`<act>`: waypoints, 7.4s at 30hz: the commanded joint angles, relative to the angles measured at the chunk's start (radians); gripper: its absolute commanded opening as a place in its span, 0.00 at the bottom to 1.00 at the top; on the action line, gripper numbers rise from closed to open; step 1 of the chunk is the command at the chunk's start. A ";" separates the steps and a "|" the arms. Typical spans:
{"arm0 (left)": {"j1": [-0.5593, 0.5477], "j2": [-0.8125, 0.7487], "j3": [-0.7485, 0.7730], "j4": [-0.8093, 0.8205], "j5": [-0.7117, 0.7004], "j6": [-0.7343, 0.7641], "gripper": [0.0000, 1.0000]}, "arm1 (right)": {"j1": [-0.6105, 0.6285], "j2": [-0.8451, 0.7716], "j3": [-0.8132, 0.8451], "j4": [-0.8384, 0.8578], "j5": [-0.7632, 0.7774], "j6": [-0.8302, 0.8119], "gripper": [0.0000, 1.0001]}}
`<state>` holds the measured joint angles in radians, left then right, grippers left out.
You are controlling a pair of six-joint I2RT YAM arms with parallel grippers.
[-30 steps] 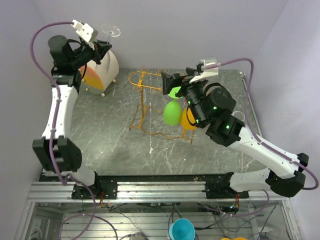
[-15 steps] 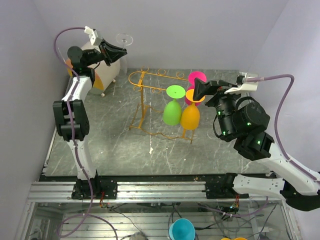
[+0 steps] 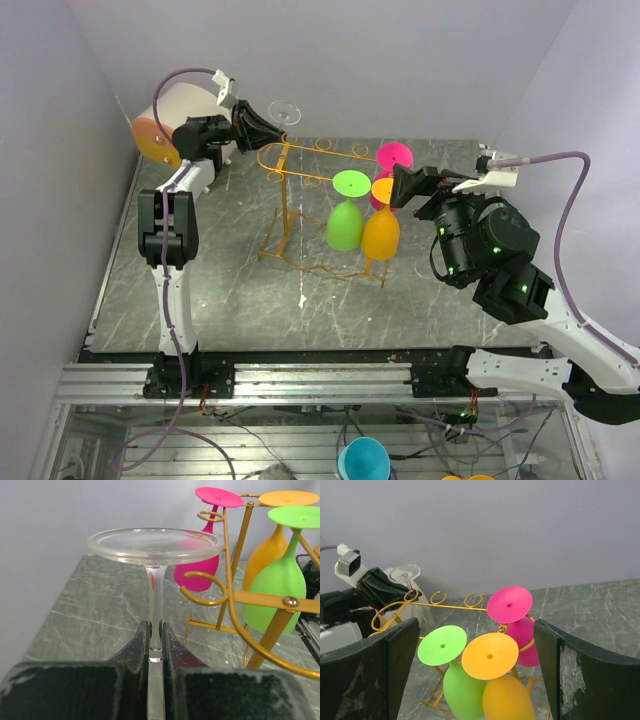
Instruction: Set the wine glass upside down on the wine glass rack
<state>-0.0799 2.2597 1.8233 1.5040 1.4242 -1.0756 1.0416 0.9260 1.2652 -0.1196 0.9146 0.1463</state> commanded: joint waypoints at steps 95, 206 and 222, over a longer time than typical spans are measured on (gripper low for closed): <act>-0.040 -0.165 -0.282 0.225 0.070 0.156 0.39 | -0.737 0.115 0.074 -0.521 -0.362 0.342 0.98; 0.460 -0.832 -0.512 -1.963 0.170 0.382 0.94 | -1.013 0.115 -0.038 -0.844 -0.702 0.269 0.00; 0.316 -0.887 -0.224 -2.312 -0.370 0.624 0.91 | -1.013 -0.019 0.157 -0.628 -0.497 0.252 0.00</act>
<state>0.3161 1.4006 1.4616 -0.5285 1.3258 -0.6395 0.0345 0.9493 1.3724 -0.8864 0.3237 0.4194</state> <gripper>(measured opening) 0.913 0.078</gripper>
